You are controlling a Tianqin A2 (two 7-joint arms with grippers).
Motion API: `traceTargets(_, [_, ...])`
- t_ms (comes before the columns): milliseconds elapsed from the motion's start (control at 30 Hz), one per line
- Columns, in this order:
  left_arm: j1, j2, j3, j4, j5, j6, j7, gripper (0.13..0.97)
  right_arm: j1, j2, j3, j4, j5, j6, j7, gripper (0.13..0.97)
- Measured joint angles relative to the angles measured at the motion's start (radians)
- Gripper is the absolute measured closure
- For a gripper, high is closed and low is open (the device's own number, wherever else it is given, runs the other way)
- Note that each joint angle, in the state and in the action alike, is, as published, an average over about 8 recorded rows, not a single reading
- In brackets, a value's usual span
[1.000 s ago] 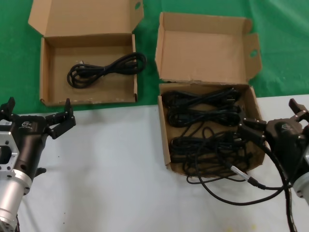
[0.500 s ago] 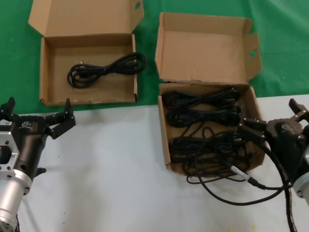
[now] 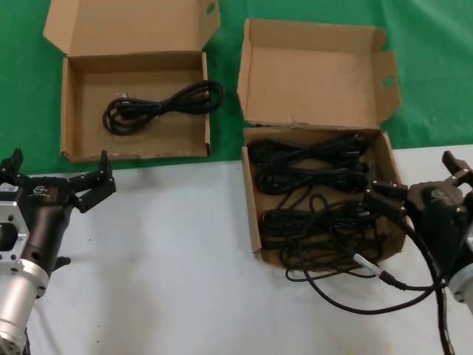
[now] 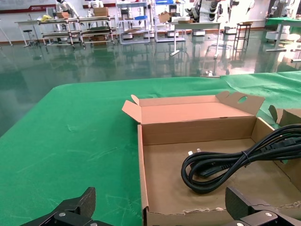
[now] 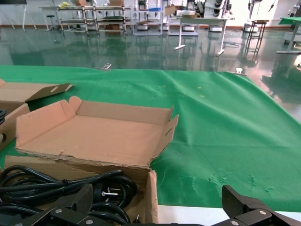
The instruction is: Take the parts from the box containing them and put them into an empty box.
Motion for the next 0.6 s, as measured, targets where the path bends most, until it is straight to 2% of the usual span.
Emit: traceTargets(600, [0.0, 0.0, 0.0, 0.0, 0.0, 0.0, 0.0, 0.132, 0.0, 0.0, 0.0, 0.0, 0.0, 0.0, 0.0, 0.129])
